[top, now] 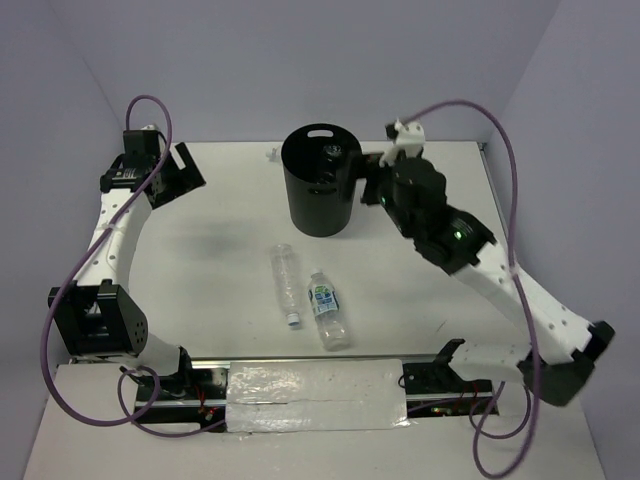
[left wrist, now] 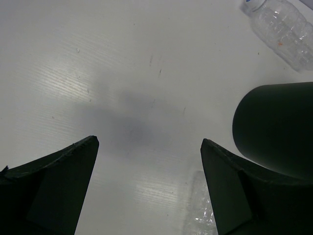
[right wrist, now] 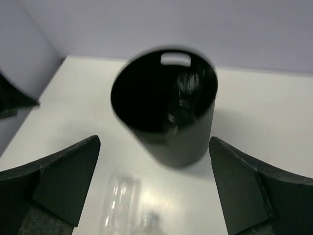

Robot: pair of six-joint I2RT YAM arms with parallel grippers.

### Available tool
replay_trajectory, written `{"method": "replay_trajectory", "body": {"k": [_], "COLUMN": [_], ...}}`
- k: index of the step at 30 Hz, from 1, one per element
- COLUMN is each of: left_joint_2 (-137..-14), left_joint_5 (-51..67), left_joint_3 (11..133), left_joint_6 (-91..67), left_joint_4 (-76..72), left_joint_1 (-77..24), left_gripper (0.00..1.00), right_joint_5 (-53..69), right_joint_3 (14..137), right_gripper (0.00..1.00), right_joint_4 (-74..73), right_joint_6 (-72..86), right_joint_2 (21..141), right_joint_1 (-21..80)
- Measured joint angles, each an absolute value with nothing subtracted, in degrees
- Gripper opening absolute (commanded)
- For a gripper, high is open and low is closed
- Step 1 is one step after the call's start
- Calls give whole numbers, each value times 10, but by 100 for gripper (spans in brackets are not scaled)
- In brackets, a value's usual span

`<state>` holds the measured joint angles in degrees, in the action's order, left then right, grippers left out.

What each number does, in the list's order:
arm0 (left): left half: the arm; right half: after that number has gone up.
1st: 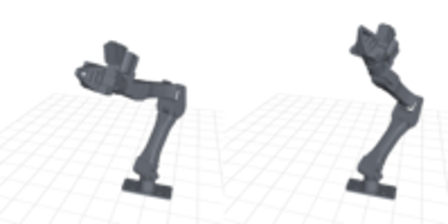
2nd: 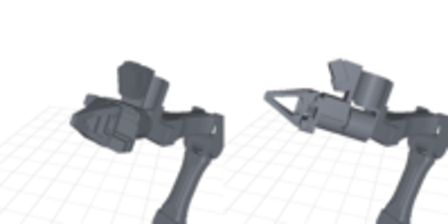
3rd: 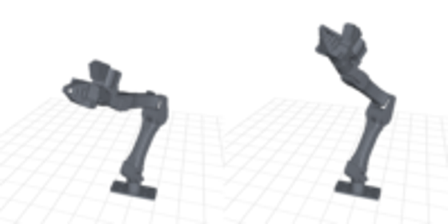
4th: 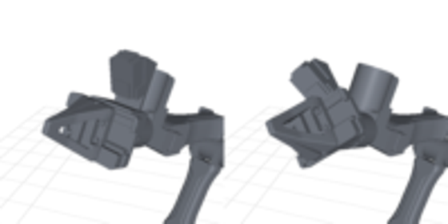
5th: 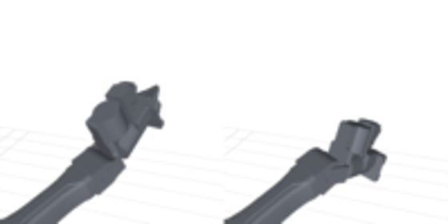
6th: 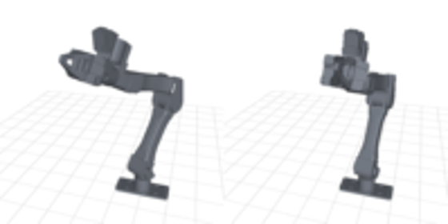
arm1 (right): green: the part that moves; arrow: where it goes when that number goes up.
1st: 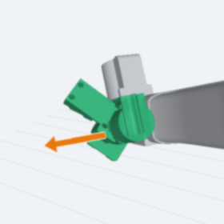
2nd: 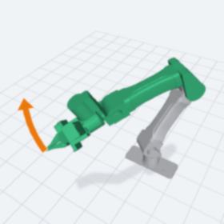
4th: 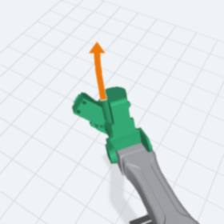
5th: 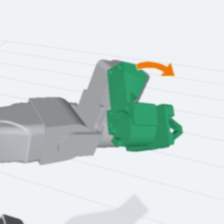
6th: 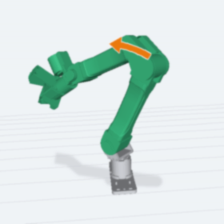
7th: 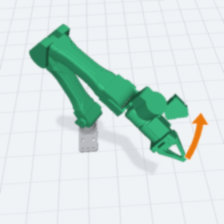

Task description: Put the plastic bottles in the bin

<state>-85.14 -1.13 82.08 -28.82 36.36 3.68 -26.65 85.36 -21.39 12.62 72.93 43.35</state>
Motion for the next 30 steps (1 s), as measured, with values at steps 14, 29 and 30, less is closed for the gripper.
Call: {"method": "replay_trajectory", "body": {"k": [14, 29, 30], "left_joint_2": [-854, -854, -854], "left_joint_5": [-1, -1, -1], "left_joint_3": [820, 793, 793], "left_joint_6": [-303, -302, -301], "left_joint_4": [347, 343, 343], "left_joint_1": [21, 21, 21], "left_gripper": [99, 99, 99], "right_joint_5": [-95, -117, -123], "right_joint_3": [510, 538, 538], "right_gripper": [100, 80, 78], "right_joint_4": [-316, -275, -276], "right_joint_6": [324, 353, 357], "right_joint_2": [669, 888, 893], "right_joint_1": [563, 583, 583]}}
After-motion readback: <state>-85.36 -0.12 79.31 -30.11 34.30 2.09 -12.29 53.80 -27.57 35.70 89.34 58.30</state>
